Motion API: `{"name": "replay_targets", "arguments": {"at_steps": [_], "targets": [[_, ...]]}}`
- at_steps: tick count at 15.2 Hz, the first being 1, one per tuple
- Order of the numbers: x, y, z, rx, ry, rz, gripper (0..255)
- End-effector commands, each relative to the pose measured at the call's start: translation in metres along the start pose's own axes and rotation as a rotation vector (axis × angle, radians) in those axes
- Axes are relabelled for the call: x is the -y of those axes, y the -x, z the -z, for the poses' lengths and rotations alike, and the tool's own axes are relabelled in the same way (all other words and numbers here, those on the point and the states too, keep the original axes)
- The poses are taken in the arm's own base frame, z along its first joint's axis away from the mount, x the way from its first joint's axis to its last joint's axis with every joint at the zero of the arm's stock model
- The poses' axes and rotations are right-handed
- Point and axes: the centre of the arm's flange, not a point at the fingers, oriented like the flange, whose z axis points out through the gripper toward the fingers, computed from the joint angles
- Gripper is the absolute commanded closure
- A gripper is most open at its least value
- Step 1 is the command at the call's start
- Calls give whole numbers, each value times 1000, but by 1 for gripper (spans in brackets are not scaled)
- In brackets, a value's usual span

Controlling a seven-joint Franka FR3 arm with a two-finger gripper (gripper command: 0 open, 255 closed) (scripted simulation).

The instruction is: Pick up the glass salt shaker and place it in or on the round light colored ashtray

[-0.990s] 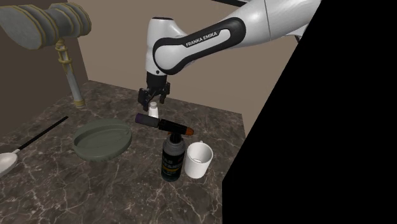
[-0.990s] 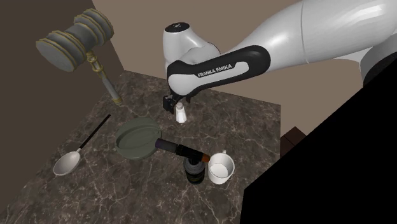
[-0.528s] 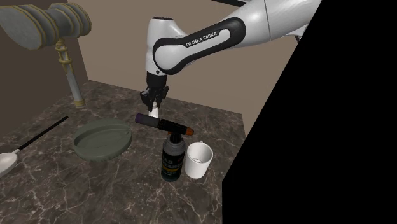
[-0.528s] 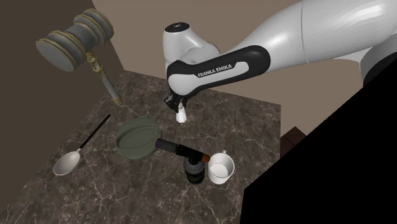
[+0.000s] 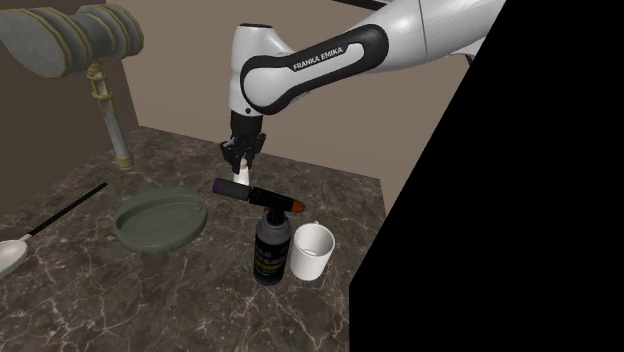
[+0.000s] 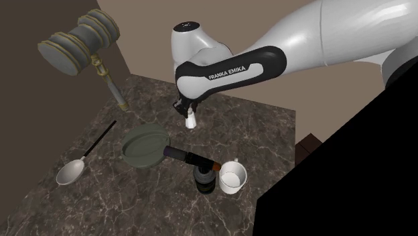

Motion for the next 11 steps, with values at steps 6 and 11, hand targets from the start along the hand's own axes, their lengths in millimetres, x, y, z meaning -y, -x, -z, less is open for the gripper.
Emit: {"name": "replay_targets", "arguments": {"at_steps": [6,11], "targets": [[3,-1,36,0,0,0,255],[5,-1,62,0,0,0,255]]}}
